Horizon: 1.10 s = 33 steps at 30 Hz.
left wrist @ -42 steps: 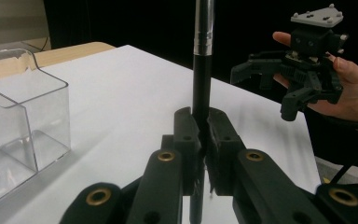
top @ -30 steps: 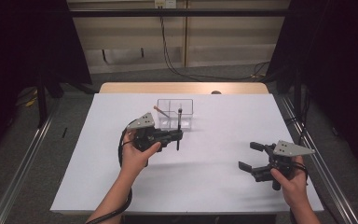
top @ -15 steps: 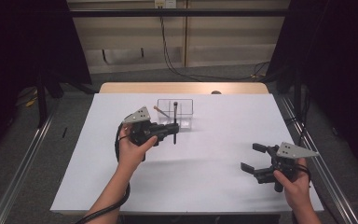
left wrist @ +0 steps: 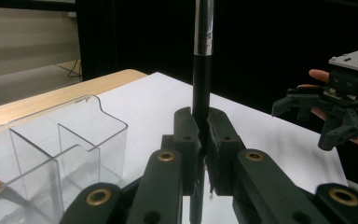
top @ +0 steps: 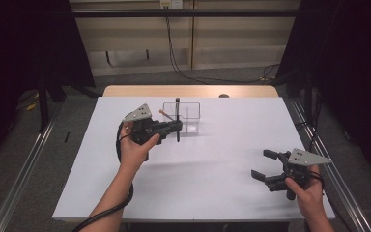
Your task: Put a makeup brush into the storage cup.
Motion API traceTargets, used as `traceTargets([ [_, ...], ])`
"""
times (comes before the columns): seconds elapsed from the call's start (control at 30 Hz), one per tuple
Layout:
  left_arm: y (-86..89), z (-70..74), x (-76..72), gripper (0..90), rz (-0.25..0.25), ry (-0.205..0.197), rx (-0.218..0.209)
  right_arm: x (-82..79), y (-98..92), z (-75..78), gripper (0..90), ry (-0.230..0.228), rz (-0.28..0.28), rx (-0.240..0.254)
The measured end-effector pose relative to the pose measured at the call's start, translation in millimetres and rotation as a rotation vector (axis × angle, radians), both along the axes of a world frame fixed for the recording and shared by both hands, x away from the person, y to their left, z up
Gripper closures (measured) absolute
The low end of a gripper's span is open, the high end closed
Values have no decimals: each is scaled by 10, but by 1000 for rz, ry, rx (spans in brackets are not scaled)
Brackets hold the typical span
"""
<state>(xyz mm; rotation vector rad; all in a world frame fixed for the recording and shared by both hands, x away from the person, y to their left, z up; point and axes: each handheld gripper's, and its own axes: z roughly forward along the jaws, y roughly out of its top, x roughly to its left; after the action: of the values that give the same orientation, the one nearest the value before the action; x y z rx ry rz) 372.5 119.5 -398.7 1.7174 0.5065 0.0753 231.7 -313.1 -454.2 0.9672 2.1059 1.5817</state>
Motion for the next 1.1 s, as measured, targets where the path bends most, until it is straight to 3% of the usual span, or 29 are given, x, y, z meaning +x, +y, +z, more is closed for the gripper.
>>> traceTargets([
  [0.6,18,66,67,840,39,-15,-13,-51,-42,4,62,-15,-25,-6],
  [0.83,56,103,143,839,65,-32,-36,-55,-45,-5,62,-18,-25,4],
  [1.1,97,153,251,839,90,-41,-29,-58,-29,-17,63,-14,-16,2],
])
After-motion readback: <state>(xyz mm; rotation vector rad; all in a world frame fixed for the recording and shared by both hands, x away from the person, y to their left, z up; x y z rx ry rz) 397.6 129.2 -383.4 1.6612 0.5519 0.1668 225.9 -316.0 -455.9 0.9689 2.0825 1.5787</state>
